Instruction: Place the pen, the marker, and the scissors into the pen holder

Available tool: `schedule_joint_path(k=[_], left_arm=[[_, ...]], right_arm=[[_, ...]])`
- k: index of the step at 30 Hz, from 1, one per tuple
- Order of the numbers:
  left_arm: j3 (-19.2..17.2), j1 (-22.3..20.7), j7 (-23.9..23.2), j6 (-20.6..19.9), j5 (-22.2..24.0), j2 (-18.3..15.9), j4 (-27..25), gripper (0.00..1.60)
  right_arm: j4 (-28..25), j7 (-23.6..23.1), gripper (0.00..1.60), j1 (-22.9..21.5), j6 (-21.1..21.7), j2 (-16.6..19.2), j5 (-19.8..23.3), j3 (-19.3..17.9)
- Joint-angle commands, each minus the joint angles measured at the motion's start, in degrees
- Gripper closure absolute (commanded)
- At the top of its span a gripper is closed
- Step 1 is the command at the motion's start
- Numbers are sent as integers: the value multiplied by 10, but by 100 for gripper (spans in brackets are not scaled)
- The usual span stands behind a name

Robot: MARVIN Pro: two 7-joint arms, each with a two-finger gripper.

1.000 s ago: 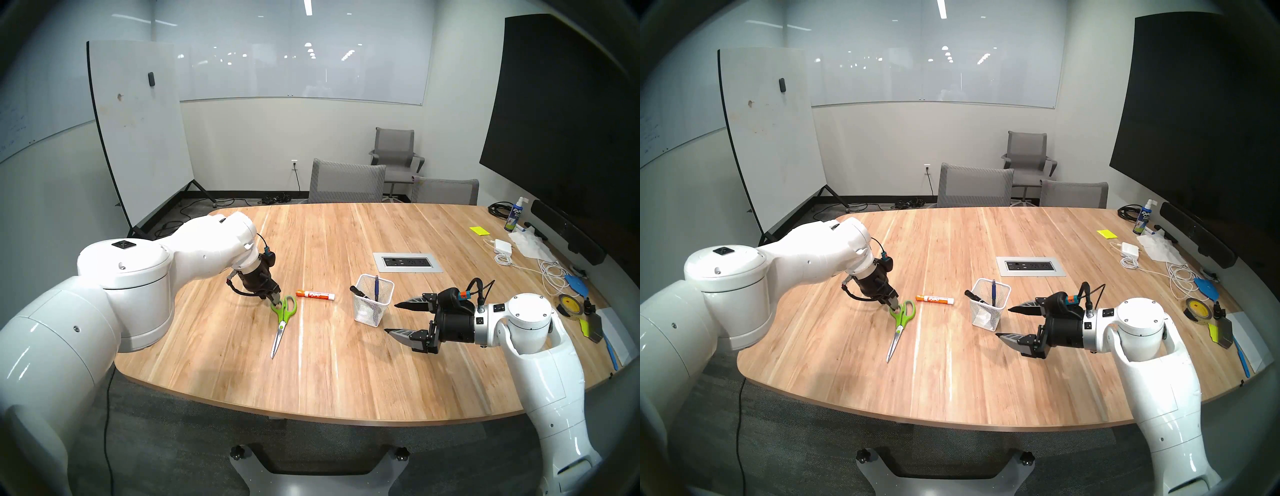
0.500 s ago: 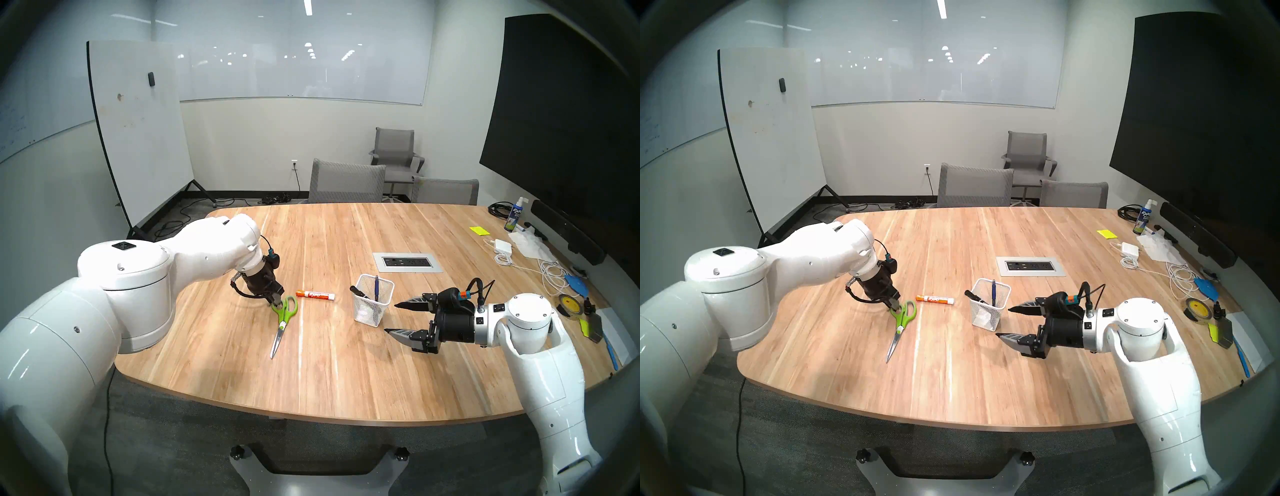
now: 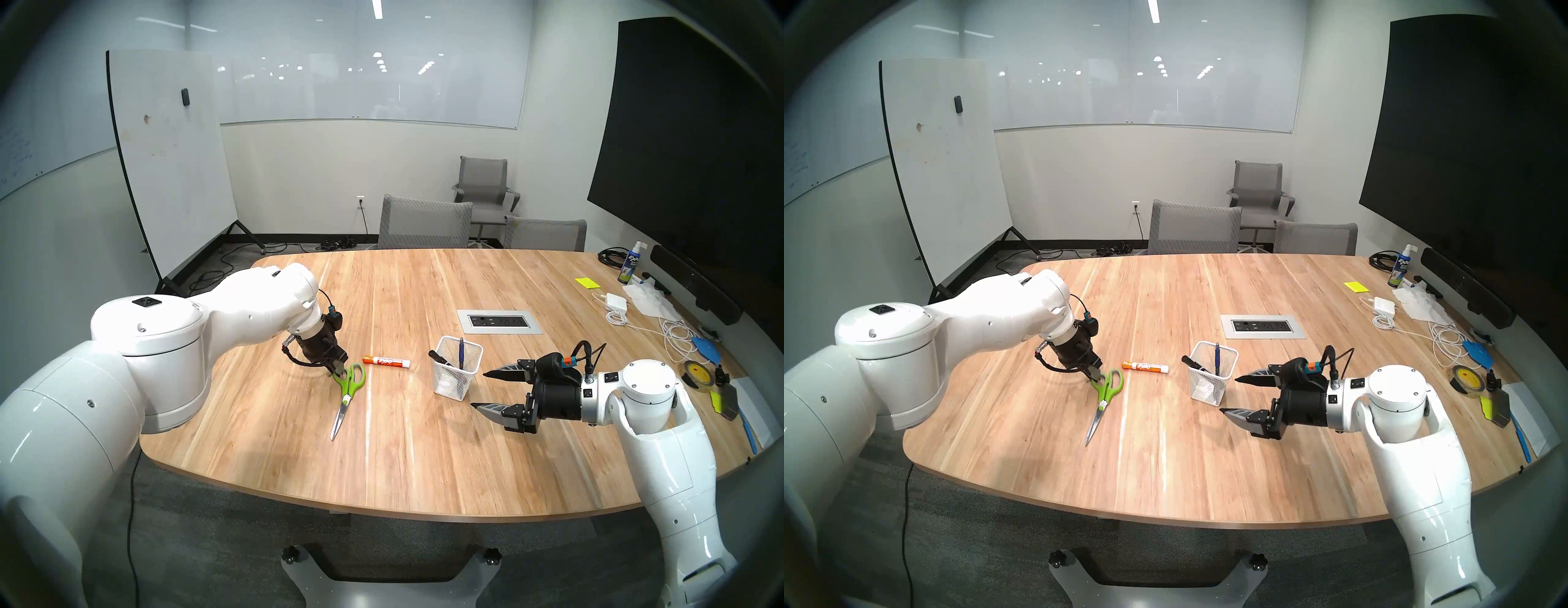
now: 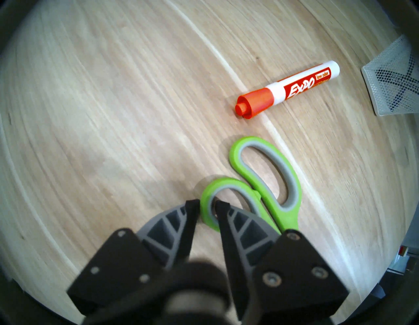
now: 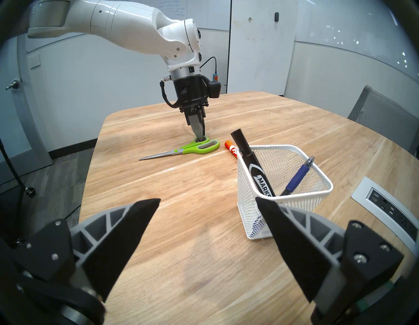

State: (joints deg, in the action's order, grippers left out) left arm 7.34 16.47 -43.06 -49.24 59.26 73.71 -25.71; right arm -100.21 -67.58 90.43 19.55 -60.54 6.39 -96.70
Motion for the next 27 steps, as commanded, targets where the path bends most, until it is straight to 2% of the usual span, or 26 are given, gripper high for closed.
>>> schedule_joint_path(k=[1, 6, 11, 12, 27], left_arm=[[2, 3, -4, 1, 0, -6, -12, 160], [-3, 5, 2, 4, 4, -23, -38, 160], [-22, 6, 31, 8, 17, -61, -101, 160], [-24, 5, 26, 15, 18, -60, -97, 160], [-73, -17, 80, 36, 45, -149, -250, 160]], right_arm=[[-9, 0, 0, -5, 1, -1, 2, -1], [-9, 0, 0, -6, 1, -1, 2, -1], [-9, 0, 0, -6, 1, -1, 2, -1], [-9, 0, 0, -6, 1, -1, 2, -1], [-8, -1, 0, -6, 0, -1, 2, -1]])
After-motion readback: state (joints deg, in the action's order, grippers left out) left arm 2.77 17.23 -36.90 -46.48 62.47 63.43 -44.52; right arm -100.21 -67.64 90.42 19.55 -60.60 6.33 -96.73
